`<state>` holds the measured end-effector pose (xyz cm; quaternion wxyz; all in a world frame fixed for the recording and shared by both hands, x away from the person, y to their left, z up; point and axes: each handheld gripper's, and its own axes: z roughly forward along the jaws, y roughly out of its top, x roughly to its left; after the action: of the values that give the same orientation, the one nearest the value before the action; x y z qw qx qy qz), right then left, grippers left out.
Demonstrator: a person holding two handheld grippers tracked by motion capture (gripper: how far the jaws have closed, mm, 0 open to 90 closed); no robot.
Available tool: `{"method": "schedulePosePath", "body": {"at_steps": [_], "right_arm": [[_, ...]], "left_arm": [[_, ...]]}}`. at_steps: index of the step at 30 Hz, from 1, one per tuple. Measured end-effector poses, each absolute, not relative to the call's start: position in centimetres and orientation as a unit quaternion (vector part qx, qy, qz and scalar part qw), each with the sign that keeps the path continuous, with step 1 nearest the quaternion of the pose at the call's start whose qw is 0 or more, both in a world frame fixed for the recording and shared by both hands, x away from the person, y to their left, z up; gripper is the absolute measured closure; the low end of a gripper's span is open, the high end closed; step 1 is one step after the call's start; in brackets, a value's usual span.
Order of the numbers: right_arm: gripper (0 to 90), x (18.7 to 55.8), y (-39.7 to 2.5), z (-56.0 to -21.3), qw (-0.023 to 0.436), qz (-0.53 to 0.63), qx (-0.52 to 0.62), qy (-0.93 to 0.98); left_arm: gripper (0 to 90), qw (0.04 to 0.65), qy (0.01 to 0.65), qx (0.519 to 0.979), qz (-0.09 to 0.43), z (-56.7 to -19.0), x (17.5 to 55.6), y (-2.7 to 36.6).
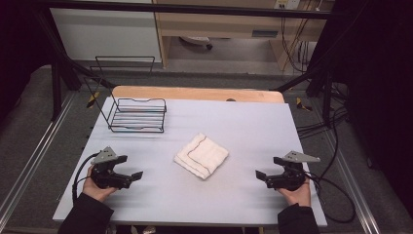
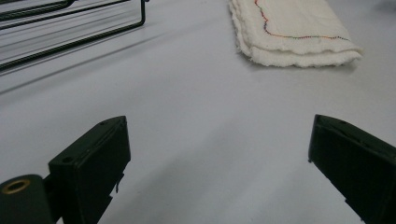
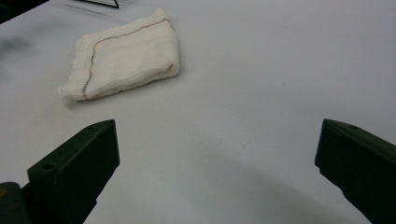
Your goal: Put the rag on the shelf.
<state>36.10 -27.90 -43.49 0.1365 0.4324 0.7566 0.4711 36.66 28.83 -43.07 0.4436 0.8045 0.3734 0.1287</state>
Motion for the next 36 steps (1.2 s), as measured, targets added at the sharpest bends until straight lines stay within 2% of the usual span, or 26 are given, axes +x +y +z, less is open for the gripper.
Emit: {"method": "schedulePosePath", "body": {"at_steps": [19, 36], "right_arm": [[0.5, 36.2, -27.2, -43.5, 0.137, 0.461, 0.428, 0.765], [0.5, 36.2, -26.7, -43.6, 0.138, 0.454, 0.427, 0.770]], "left_arm": [[7.9, 0.447, 0.380, 0.800, 0.125, -42.5, 37.0, 27.3], [16.4, 0.427, 0.400, 0.803, 0.113, -41.7, 39.3, 22.1]]}}
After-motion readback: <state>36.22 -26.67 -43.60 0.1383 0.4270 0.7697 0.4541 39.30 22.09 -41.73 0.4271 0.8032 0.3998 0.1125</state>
